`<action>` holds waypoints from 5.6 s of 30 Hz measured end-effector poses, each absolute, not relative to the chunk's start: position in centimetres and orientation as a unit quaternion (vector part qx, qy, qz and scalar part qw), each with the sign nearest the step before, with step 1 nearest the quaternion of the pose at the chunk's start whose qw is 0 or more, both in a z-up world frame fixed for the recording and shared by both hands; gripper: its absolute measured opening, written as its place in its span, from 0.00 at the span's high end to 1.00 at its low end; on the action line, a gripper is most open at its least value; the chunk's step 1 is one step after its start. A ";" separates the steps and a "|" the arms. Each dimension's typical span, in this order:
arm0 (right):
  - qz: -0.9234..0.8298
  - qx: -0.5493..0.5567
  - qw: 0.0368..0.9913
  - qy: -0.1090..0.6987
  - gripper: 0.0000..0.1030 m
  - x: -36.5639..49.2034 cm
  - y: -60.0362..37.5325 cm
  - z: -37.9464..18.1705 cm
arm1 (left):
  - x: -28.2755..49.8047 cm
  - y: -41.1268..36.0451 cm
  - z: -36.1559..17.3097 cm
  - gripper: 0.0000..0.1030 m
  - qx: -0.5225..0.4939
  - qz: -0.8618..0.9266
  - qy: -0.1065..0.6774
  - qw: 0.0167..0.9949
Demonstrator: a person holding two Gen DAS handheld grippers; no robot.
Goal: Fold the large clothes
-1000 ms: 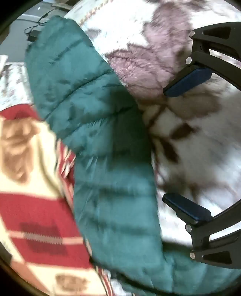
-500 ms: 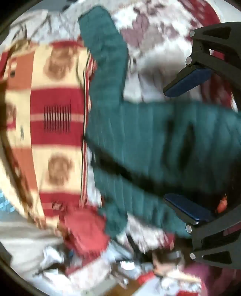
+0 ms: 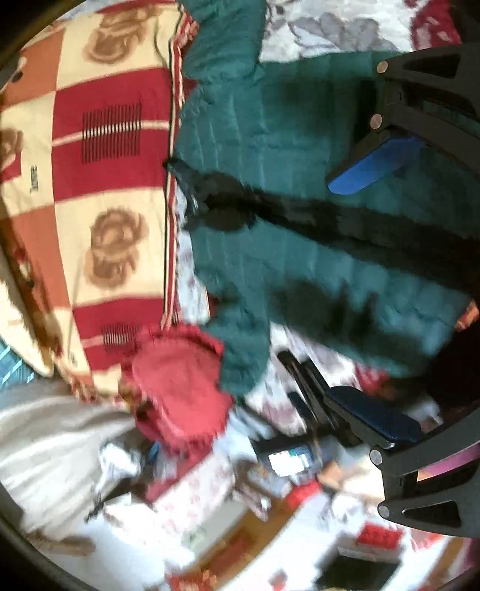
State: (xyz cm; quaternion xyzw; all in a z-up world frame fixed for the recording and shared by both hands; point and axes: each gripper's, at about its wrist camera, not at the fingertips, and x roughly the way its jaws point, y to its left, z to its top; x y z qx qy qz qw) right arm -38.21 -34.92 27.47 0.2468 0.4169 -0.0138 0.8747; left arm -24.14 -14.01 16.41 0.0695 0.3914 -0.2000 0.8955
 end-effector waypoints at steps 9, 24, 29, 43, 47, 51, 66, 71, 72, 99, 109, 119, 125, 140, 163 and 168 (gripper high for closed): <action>-0.069 0.121 0.911 0.387 0.00 -34.5 -34.9 26.1 | -23.8 -15.6 15.6 0.10 0.080 -0.206 0.392 0.893; -0.140 0.167 0.895 0.390 0.00 -33.8 -36.6 21.8 | -23.8 -17.2 14.7 0.10 0.091 -0.212 0.395 0.889; -0.141 0.156 0.894 0.397 0.00 -33.8 -36.6 21.5 | -23.9 -17.5 14.4 0.10 0.099 -0.214 0.395 0.888; -0.158 0.153 0.886 0.408 0.00 -33.8 -36.6 20.4 | -23.6 -18.0 14.0 0.10 0.094 -0.218 0.404 0.883; -0.163 0.154 0.883 0.412 0.00 -33.8 -36.7 20.1 | -23.5 -18.1 13.9 0.10 0.090 -0.218 0.408 0.882; -0.164 0.156 0.880 0.416 0.00 -33.7 -36.6 19.7 | -23.7 -18.3 13.7 0.10 0.097 -0.219 0.406 0.882; -0.162 0.162 0.876 0.424 0.00 -33.4 -36.5 19.5 | -23.5 -18.1 13.3 0.10 0.098 -0.216 0.406 0.882; -0.162 0.163 0.875 0.426 0.00 -33.2 -36.5 19.4 | -23.3 -18.1 13.1 0.10 0.099 -0.216 0.407 0.882; -0.162 0.162 0.875 0.426 0.00 -33.2 -36.5 19.4 | -23.3 -18.1 13.1 0.10 0.100 -0.215 0.407 0.882; -0.164 0.166 0.869 0.436 0.00 -32.5 -36.8 18.5 | -22.3 -17.4 12.0 0.10 0.101 -0.211 0.414 0.880; -0.166 0.168 0.868 0.438 0.00 -32.3 -36.7 18.3 | -22.1 -17.4 11.9 0.10 0.100 -0.211 0.418 0.878; -0.171 0.165 0.867 0.438 0.00 -32.4 -36.8 18.3 | -22.3 -17.9 11.9 0.10 0.101 -0.211 0.420 0.877; -0.178 0.163 0.865 0.440 0.00 -32.3 -37.0 18.2 | -22.2 -18.0 12.0 0.10 0.098 -0.211 0.422 0.876; -0.173 0.159 0.864 0.445 0.00 -31.8 -36.6 18.2 | -19.2 -15.3 12.3 0.10 0.079 -0.184 0.433 0.879; -0.139 0.154 0.855 0.476 0.00 -29.9 -34.3 17.4 | 3.4 3.2 9.5 0.10 -0.047 -0.010 0.409 0.911; -0.129 0.147 0.849 0.490 0.00 -29.1 -33.6 17.1 | 7.1 2.8 7.8 0.10 -0.013 0.000 0.413 0.911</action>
